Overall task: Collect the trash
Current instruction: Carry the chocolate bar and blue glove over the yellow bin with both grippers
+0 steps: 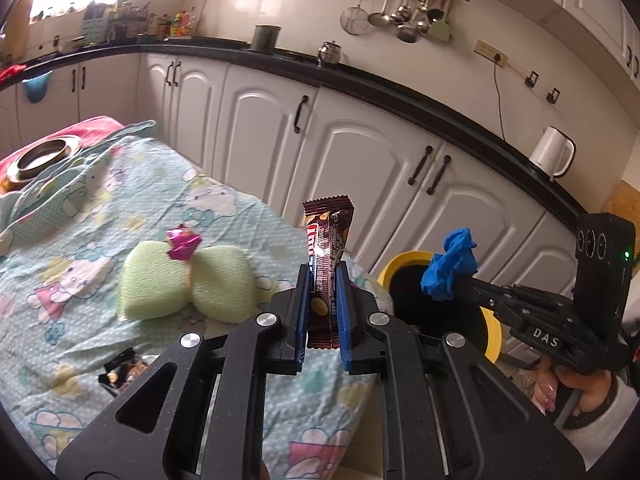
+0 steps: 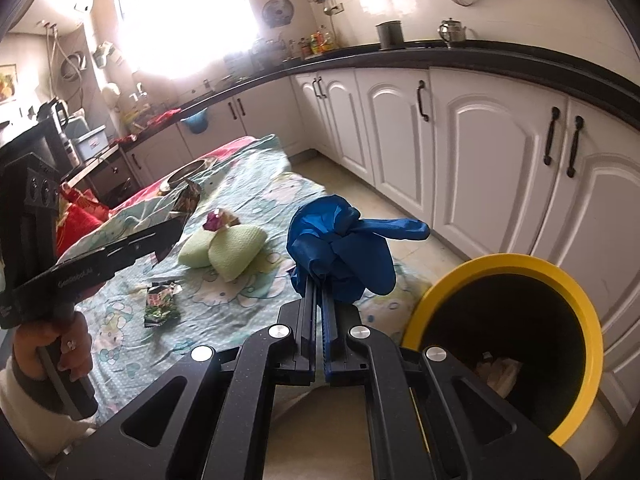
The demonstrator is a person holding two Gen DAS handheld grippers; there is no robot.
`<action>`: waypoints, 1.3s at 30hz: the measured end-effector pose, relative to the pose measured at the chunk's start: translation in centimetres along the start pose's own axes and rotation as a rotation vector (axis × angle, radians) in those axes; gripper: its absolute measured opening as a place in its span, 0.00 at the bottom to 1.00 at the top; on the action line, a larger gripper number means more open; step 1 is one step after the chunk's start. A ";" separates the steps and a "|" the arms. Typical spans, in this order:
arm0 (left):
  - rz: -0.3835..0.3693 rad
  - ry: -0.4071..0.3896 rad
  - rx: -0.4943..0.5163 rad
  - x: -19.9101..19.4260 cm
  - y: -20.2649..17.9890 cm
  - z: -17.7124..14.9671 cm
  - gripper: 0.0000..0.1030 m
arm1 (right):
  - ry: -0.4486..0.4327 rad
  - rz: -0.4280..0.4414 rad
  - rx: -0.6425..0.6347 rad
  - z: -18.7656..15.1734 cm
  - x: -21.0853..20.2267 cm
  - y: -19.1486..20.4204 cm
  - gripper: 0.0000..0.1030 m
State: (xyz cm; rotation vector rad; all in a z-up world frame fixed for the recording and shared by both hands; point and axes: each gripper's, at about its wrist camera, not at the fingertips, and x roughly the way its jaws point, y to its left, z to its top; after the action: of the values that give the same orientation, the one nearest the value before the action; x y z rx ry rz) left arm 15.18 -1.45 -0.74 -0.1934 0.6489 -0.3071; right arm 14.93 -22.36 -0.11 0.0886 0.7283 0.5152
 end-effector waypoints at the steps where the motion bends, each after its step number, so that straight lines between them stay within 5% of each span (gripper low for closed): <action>1: -0.004 0.002 0.004 0.0 -0.3 0.0 0.07 | -0.004 -0.006 0.007 -0.1 -0.2 -0.4 0.03; 39: -0.173 0.113 0.218 6.3 -12.3 -2.4 0.07 | -0.052 -0.192 0.233 -3.4 -4.8 -10.9 0.03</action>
State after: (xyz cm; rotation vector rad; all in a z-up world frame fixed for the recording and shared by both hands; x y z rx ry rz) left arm 15.74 -15.28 -2.85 -0.0234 0.7063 -0.5555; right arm 14.26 -34.53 -2.45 0.2462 0.7351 0.2429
